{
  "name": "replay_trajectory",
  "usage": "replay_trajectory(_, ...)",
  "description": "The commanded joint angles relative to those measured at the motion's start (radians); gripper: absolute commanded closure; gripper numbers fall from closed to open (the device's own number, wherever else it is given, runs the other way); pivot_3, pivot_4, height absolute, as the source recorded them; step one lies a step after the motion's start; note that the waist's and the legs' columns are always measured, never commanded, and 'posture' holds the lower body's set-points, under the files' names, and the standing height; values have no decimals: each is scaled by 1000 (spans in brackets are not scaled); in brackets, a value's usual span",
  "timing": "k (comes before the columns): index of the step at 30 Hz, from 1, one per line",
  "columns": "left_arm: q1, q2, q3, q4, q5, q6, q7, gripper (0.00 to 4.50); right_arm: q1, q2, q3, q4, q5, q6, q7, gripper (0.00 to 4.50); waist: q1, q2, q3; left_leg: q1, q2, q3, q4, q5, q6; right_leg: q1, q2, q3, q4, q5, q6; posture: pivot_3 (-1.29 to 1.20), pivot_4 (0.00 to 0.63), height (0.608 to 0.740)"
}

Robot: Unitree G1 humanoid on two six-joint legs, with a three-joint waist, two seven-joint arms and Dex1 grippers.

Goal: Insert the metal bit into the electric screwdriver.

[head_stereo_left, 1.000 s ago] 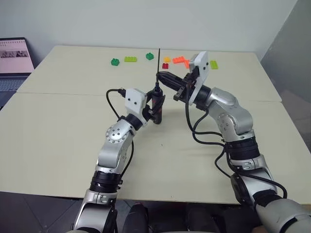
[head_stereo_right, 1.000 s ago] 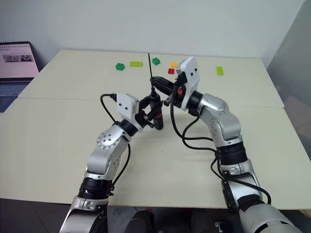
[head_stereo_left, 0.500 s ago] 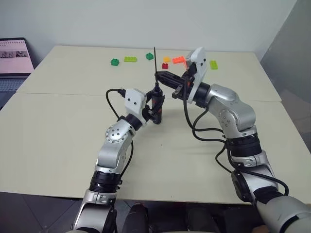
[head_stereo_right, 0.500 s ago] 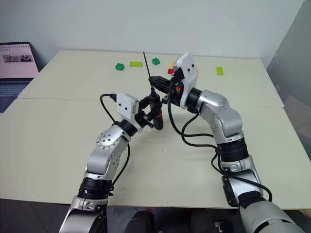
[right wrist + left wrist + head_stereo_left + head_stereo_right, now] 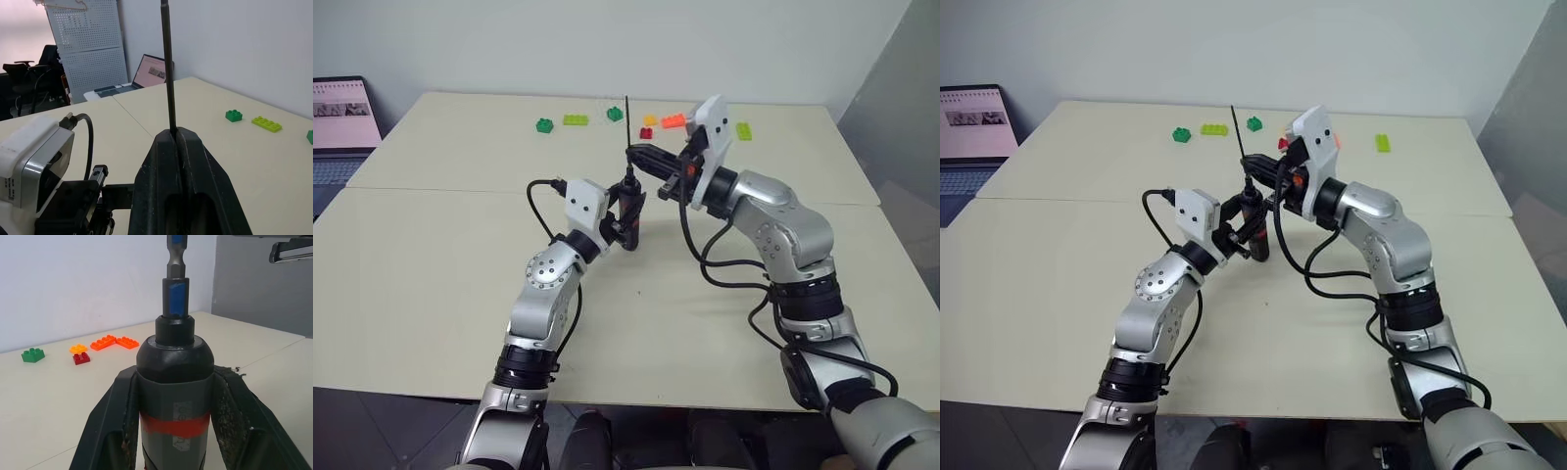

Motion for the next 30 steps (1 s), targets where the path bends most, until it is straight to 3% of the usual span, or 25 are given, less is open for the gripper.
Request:
replay_trajectory(1,6,15,8,-4,20,0,12,2840,1,-13,19,45,-23,10,11,4500,-1,0,0,0,0,0,0,0,0,0,0,0,0,0,0,0,150,740)
replay_trajectory(11,12,16,6,-10,19,1,11,2840,-10,-21,33,14,-13,43,16,4500,-1,0,0,0,0,0,0,0,0,0,0,0,0,0,0,0,150,740)
replay_trajectory(30,10,19,6,-5,15,-4,3,2840,-117,-78,35,163,-12,51,159,4500,-2,0,0,1,0,0,0,0,0,0,0,0,0,0,0,0,150,740)
